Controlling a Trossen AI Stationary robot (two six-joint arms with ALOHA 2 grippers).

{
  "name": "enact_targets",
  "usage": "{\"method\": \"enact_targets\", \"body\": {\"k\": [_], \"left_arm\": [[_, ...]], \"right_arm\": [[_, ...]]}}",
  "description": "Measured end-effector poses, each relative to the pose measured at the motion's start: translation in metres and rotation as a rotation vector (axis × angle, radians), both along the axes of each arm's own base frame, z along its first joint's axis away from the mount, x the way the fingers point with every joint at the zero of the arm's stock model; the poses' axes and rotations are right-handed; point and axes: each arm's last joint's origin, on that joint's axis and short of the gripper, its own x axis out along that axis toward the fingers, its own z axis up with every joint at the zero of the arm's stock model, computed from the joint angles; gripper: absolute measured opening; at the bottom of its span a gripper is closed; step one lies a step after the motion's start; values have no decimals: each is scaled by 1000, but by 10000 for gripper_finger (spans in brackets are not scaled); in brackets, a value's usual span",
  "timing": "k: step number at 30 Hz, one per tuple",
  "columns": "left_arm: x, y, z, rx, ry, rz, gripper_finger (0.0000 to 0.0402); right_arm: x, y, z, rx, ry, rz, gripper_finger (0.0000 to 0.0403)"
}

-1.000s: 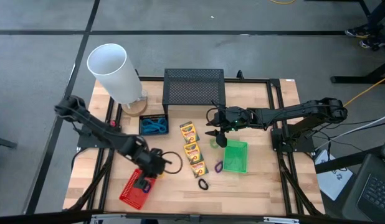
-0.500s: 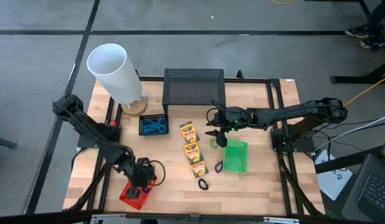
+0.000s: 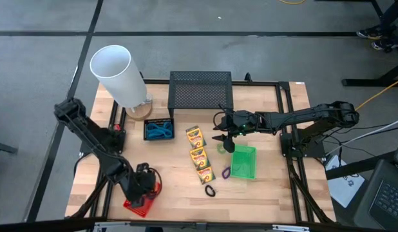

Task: Pick & Place Office Desk Supplies
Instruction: Put the yellow spring keychain into the red bin, then put the black spring keychain into the red bin

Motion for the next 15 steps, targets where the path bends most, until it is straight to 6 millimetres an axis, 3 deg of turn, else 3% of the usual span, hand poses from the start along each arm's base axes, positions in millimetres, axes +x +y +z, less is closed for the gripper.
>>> {"method": "enact_targets", "body": {"k": [9, 15], "left_arm": [[-1, 3, -2, 18, 20, 42, 107], [0, 2, -1, 12, 12, 43, 137]], "right_arm": [[0, 0, 0, 0, 0, 0, 213], [0, 0, 0, 0, 0, 0, 213]]}}
